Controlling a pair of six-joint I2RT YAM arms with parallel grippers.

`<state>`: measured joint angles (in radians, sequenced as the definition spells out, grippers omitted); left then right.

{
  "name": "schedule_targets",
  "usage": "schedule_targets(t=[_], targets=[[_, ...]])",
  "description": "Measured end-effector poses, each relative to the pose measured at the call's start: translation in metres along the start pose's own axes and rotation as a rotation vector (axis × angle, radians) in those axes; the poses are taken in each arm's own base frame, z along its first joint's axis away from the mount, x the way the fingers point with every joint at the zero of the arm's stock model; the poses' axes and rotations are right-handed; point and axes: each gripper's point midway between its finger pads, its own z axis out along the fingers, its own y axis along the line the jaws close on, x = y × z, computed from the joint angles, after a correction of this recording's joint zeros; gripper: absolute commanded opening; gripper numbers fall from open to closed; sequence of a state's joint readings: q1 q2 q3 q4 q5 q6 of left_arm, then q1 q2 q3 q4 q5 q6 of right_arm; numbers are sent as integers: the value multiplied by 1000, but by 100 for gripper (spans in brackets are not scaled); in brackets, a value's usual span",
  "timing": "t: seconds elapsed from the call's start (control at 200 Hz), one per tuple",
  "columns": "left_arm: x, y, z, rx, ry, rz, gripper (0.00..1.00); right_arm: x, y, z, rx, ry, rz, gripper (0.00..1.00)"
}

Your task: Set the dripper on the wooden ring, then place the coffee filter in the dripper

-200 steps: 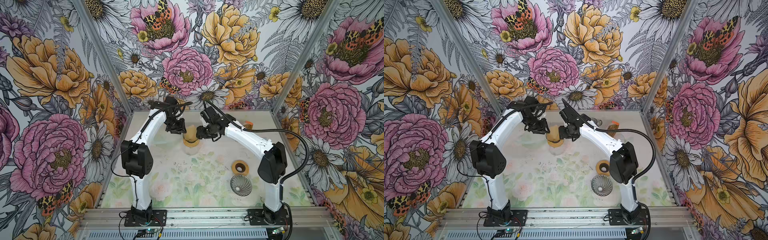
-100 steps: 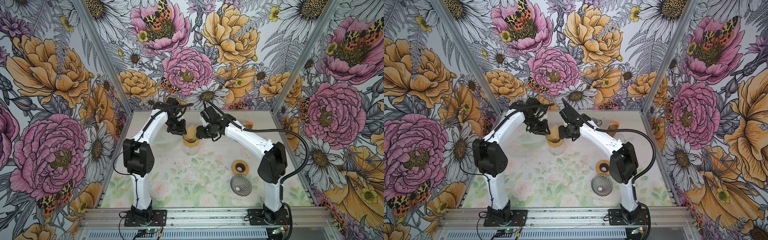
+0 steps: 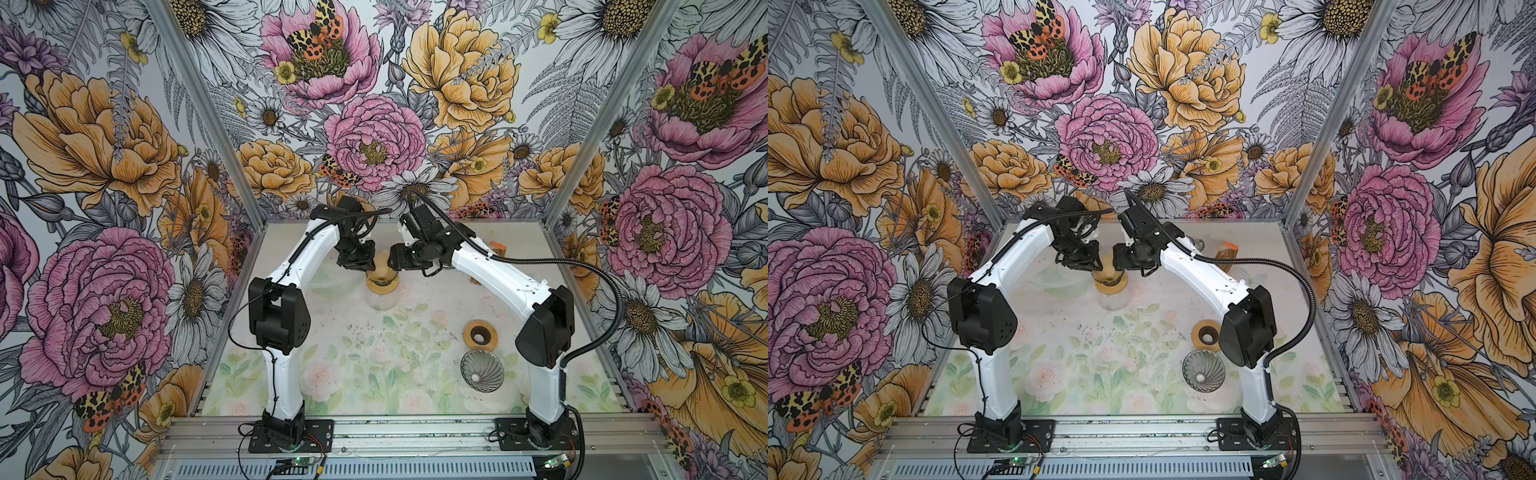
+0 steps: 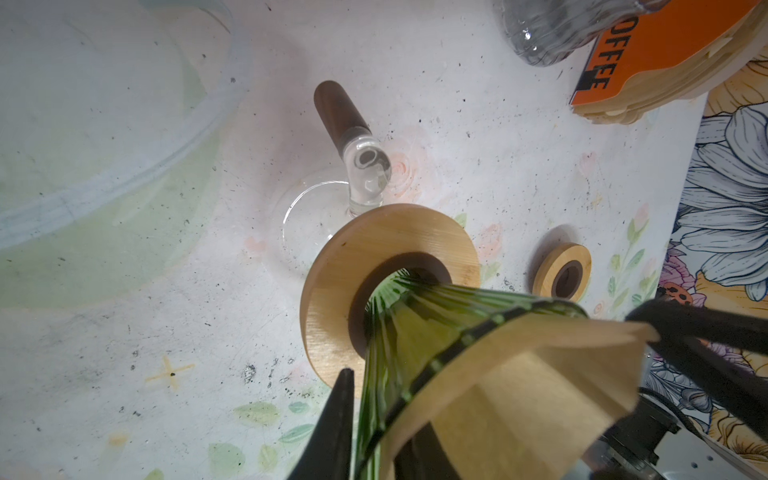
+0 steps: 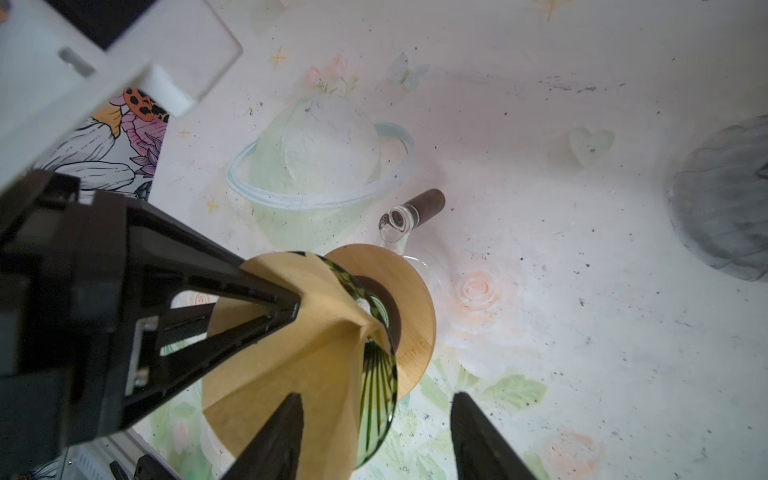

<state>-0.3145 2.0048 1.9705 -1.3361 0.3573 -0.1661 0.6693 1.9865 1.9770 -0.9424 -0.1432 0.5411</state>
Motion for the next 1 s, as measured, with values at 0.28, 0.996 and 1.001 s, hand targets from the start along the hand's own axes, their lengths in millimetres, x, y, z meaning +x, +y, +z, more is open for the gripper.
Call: schedule_targets(t=[0.28,0.996,1.001], targets=[[1,-2,1,0,2,5,16,0,2,-1,-5,0,10,37],[3,-3,9,-5,21,10,20,-2,37,-10,-68,-25,-49,23],[3,-3,9,-5,21,10,20,-2,37,-10,-68,-24,-48,23]])
